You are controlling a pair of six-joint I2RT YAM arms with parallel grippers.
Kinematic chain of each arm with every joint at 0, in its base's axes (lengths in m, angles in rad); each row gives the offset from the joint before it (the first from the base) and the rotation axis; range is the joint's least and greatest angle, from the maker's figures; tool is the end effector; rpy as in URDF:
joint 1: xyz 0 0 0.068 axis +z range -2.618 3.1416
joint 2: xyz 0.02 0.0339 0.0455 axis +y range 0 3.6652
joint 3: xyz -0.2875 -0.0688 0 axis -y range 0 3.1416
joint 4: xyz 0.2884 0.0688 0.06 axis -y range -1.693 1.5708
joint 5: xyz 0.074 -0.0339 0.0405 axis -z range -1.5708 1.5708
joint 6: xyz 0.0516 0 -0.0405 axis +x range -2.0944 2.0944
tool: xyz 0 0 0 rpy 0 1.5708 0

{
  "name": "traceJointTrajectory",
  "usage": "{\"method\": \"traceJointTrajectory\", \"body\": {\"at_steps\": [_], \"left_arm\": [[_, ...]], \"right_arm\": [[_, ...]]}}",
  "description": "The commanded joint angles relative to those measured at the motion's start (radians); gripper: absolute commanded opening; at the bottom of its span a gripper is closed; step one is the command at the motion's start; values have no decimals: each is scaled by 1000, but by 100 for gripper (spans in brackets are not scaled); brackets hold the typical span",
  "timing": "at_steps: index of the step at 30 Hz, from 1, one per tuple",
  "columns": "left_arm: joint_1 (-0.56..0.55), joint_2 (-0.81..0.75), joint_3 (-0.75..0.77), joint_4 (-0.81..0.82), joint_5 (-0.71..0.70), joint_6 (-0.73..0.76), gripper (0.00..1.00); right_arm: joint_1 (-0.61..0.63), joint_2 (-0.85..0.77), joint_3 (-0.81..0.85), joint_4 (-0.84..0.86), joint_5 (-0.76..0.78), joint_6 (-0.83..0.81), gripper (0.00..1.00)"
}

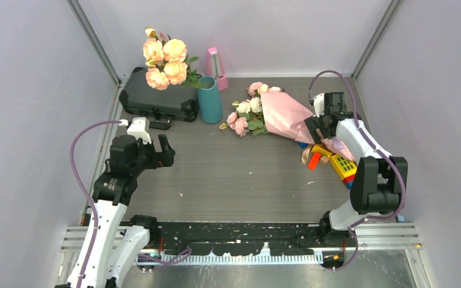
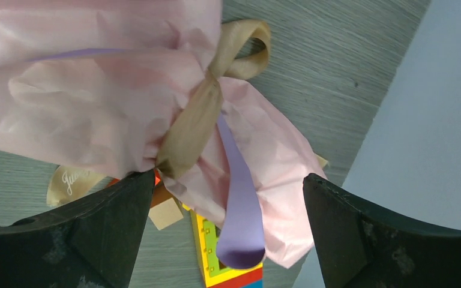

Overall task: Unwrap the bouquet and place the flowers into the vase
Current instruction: Pick up the fake flower at the center of the board.

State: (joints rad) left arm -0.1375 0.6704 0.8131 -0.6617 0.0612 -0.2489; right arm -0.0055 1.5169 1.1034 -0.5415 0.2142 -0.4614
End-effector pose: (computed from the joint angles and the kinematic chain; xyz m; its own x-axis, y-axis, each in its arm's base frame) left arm 0.1785 -0.0279 0.3303 -0.5229 -0.1759 -0.8341 0.0625 0.9679 -0.2433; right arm 0.3645 -0.0130 0.2381 -0.7880 -0.4307 -0.4400 -0.2487 0.8763 -0.4125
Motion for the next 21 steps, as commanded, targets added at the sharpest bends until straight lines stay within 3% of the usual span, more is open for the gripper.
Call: {"method": "traceJointTrajectory", "body": {"at_steps": [1,9,21], "left_arm": [[-4,-12,9,37,-16,22,98],[-4,-4,10,38,-6,20,98],[-6,-2,9,38,3,17,98]], "right_arm": [[6,54,39,42,-95,-107,99],[6,184,126,3,-189,-100,98],[6,300,129,8,-200,-97,96]]}}
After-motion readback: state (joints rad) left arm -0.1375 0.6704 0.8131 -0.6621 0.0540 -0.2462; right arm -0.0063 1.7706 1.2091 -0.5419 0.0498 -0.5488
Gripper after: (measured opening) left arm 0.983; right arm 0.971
